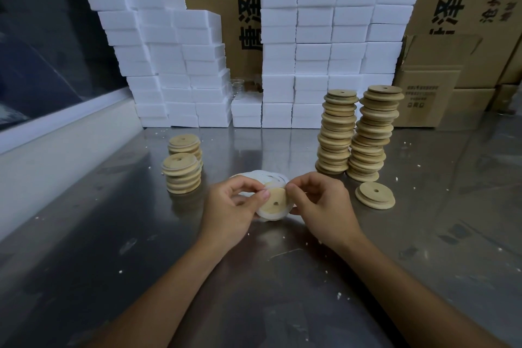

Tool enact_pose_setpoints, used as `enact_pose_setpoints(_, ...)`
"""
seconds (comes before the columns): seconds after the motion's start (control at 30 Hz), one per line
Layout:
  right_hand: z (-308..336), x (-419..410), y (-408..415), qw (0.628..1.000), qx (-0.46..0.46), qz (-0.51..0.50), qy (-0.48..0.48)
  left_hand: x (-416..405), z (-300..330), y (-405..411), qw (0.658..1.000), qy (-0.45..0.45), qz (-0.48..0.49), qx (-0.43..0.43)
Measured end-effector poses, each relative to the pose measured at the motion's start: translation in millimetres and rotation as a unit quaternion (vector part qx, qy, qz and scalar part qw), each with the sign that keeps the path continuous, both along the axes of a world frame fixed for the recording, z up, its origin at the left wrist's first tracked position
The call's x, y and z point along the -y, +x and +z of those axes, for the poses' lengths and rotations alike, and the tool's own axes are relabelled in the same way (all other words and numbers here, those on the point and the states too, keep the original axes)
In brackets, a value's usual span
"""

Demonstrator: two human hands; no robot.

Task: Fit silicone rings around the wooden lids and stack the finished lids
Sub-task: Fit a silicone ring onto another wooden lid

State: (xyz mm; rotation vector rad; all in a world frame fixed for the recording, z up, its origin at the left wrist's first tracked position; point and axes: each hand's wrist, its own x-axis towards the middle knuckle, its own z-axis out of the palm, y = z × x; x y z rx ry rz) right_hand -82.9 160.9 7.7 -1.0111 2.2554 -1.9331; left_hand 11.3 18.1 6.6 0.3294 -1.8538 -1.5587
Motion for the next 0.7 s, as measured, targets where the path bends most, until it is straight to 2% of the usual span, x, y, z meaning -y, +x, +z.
enact_pose_setpoints(0.3, 2, -1, -2, 1.0, 0.022, 0.014, 0.015, 1, 5, 4, 0.996, 0.088, -0.011, 0.024)
enact_pose_setpoints(0.47, 2, -1, -3, 0.999, 0.013, 0.017, 0.029, 3, 10, 7, 0.982, 0.182, -0.032, 0.044)
enact_pose_setpoints(0.7, 2, -1, -4, 0.999, 0.012, 0.022, 0.041, 4, 13, 5, 0.978, 0.201, -0.027, 0.049)
